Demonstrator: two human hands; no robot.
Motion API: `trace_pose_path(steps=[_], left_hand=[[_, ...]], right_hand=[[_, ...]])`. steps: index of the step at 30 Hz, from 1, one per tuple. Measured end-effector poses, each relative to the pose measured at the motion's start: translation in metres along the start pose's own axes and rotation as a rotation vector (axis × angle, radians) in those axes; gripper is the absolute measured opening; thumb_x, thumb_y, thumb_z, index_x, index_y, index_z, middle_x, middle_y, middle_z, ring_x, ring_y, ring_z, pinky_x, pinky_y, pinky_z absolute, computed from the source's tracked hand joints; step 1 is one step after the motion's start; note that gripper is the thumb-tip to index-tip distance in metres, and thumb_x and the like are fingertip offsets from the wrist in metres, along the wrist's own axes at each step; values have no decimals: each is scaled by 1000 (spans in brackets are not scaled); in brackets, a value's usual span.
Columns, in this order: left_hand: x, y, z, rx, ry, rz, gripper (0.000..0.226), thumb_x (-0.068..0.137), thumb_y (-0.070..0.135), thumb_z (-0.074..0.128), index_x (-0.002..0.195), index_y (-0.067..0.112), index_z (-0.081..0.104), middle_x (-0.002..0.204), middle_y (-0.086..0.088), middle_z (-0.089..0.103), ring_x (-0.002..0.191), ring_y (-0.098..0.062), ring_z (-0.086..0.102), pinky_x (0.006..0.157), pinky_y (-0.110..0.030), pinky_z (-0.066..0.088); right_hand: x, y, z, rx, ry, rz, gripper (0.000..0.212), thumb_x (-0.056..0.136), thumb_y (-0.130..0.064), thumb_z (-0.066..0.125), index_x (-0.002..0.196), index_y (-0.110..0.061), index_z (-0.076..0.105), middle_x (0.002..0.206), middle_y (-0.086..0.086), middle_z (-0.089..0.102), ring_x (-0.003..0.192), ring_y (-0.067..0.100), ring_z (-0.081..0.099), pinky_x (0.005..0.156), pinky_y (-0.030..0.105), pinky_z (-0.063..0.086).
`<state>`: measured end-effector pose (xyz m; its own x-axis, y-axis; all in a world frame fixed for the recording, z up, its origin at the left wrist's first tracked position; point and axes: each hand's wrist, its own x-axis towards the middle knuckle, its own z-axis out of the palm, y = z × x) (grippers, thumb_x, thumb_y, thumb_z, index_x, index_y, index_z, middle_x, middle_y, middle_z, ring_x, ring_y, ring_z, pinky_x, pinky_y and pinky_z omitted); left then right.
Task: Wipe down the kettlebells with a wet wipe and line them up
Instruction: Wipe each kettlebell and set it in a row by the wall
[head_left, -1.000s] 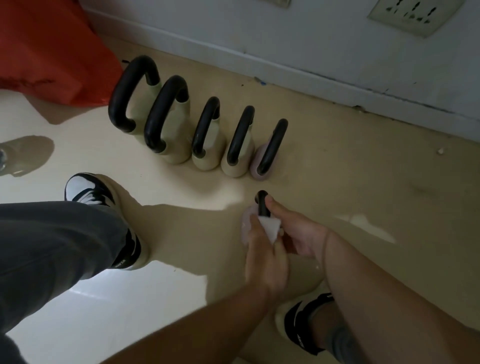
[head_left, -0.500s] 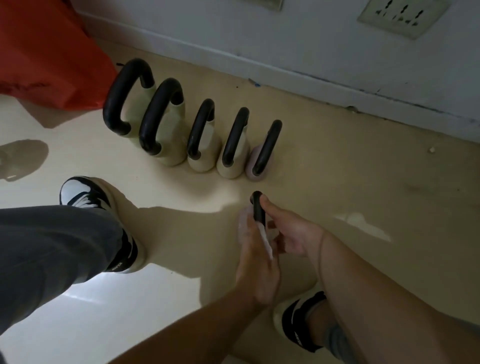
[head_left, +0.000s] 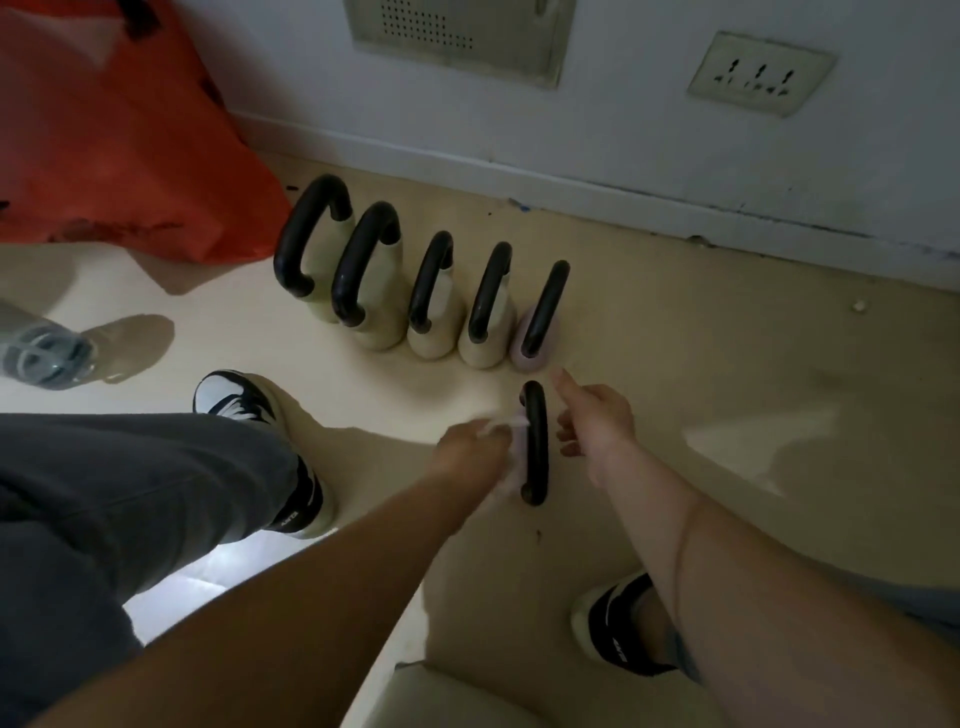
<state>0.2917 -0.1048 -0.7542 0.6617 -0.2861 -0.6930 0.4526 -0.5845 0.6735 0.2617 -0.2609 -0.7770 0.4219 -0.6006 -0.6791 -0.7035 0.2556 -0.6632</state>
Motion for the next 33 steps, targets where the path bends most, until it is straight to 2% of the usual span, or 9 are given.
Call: trace_pose_path(steps=[6, 10, 14, 18, 20, 23, 28, 31, 33], left_hand=[[5, 32, -5, -471, -333, -12, 44, 89, 27, 68, 128, 6, 64, 121, -18, 71, 116, -31, 67, 106, -48, 50], [11, 39, -3, -509, -454, 52, 33, 99, 15, 57, 129, 4, 63, 128, -18, 68, 122, -27, 64, 108, -42, 48], [20, 29, -2, -405, -313, 81, 36, 89, 17, 72, 122, 5, 67, 116, -17, 73, 109, -28, 71, 95, -44, 58], [33, 19, 0, -396, -45, 23, 29, 87, 15, 78, 112, 8, 68, 108, -14, 74, 93, -26, 72, 76, -39, 63], [39, 16, 2, -358, 70, -8, 23, 88, 15, 76, 109, 10, 66, 98, -13, 72, 77, -22, 68, 66, -34, 59], [49, 7, 8, -301, 140, -50, 19, 93, 16, 67, 110, 10, 63, 98, -12, 70, 76, -22, 64, 67, -35, 53], [54, -10, 22, 66, -79, 37, 26, 97, 5, 49, 87, 27, 59, 99, 1, 62, 96, -18, 57, 82, -31, 49], [57, -29, 29, 322, -237, 155, 38, 102, 10, 46, 137, 19, 56, 129, -1, 63, 112, -17, 59, 98, -27, 47], [61, -44, 33, 602, -351, 137, 47, 104, 13, 42, 150, 9, 40, 141, -8, 57, 116, -19, 58, 96, -24, 44]], right_hand=[[-13, -29, -27, 43, -647, -6, 72, 81, -64, 71, 131, -11, 67, 125, 13, 73, 115, 28, 70, 99, 41, 54], [-20, -29, -42, 194, -772, 60, 76, 74, -57, 66, 130, -5, 65, 125, 17, 71, 119, 28, 68, 107, 42, 49], [-15, -24, -42, 8, -685, 52, 59, 80, -46, 74, 123, -6, 70, 118, 15, 75, 111, 27, 72, 101, 42, 54], [-1, -18, -43, 182, -421, 124, 38, 100, -37, 61, 113, -1, 69, 106, 17, 77, 94, 31, 75, 72, 34, 63], [14, -10, -47, 195, -172, 75, 28, 105, -28, 57, 101, -2, 67, 101, 17, 74, 91, 32, 70, 68, 31, 60], [28, 0, -48, -239, 215, -160, 26, 108, -18, 43, 103, -3, 64, 101, 11, 65, 100, 26, 60, 77, 26, 39], [20, 9, 3, -256, 26, -234, 41, 110, -25, 36, 143, -14, 57, 139, 4, 61, 130, 25, 56, 106, 27, 40], [13, 17, 37, -159, -80, -217, 38, 109, -32, 33, 132, -19, 61, 119, 0, 67, 113, 24, 62, 96, 33, 49], [7, 22, 52, -217, -91, -270, 40, 110, -31, 30, 143, -19, 49, 138, 0, 57, 127, 23, 55, 102, 34, 45]])
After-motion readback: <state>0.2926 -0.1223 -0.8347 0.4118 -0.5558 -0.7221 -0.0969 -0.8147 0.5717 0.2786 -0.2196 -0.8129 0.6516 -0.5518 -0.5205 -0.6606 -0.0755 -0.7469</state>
